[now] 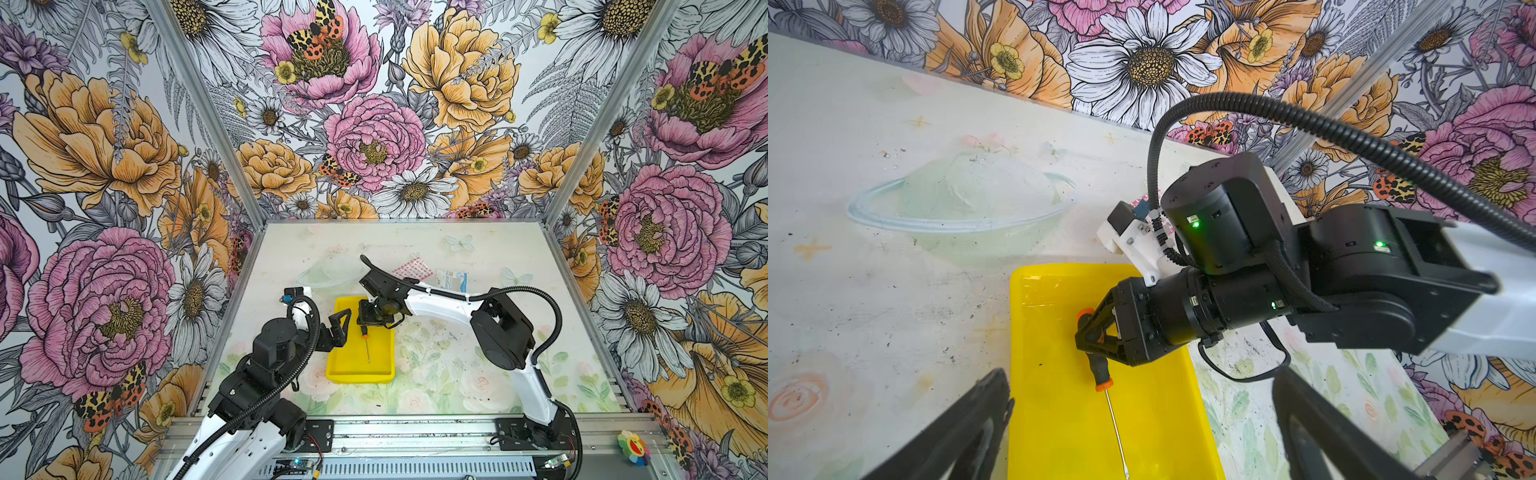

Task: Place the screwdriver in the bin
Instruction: 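Lower the screwdriver into the tray and open the right gripper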

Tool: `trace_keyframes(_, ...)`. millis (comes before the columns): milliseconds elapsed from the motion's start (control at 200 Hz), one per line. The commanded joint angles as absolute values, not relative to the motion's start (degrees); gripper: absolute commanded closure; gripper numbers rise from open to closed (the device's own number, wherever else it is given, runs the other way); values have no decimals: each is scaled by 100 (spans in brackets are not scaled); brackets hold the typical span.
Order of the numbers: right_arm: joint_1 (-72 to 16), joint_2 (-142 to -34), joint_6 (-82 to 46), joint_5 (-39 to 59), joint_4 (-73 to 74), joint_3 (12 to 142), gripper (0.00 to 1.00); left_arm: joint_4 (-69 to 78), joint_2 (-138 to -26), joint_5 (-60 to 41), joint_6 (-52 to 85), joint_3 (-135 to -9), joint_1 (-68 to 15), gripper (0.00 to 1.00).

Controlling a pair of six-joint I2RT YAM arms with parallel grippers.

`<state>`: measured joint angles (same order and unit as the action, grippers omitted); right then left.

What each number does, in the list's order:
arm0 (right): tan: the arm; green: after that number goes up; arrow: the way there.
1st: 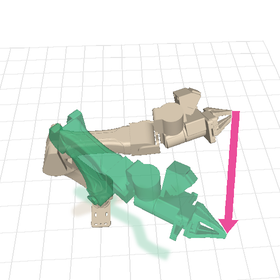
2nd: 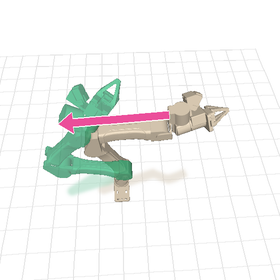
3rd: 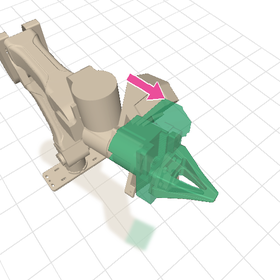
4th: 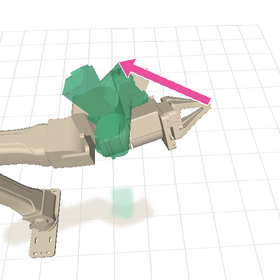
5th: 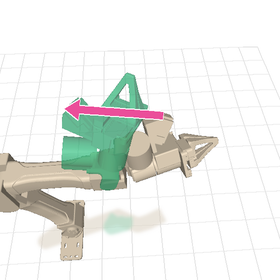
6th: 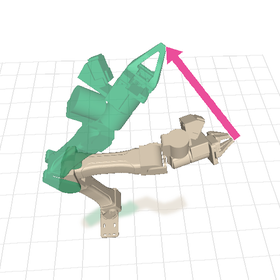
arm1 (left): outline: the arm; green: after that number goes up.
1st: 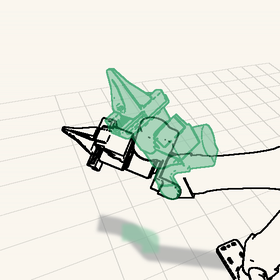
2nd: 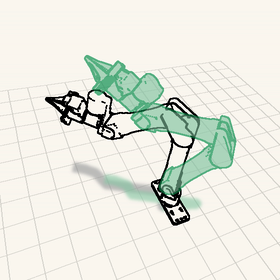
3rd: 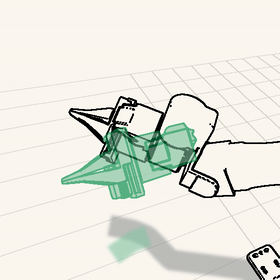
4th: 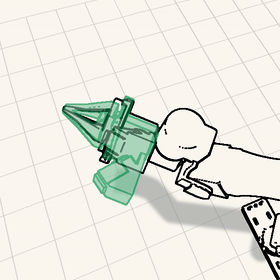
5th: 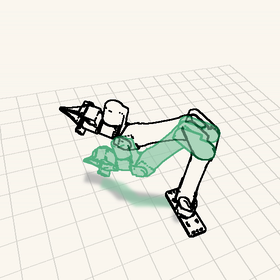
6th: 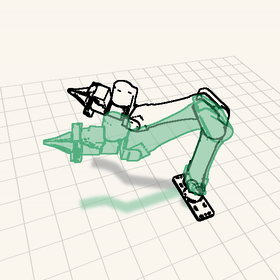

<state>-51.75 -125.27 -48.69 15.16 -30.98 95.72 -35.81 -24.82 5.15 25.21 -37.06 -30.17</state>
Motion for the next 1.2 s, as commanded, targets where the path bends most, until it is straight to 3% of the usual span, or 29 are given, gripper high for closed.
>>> trace_keyframes(0,-5223,-12739,-4956,1415,-3050,9604,84,-3626,-2436,689,2588,-3670,-2977,1)
trace_keyframes(841,-5382,-12573,-4698,1150,-3058,9756,63,-3588,-2279,930,2628,-3586,-2971,1)
trace_keyframes(1196,-5426,-12109,-4199,1130,-3081,9757,61,-3552,-2258,1517,2492,-3573,-2861,1)
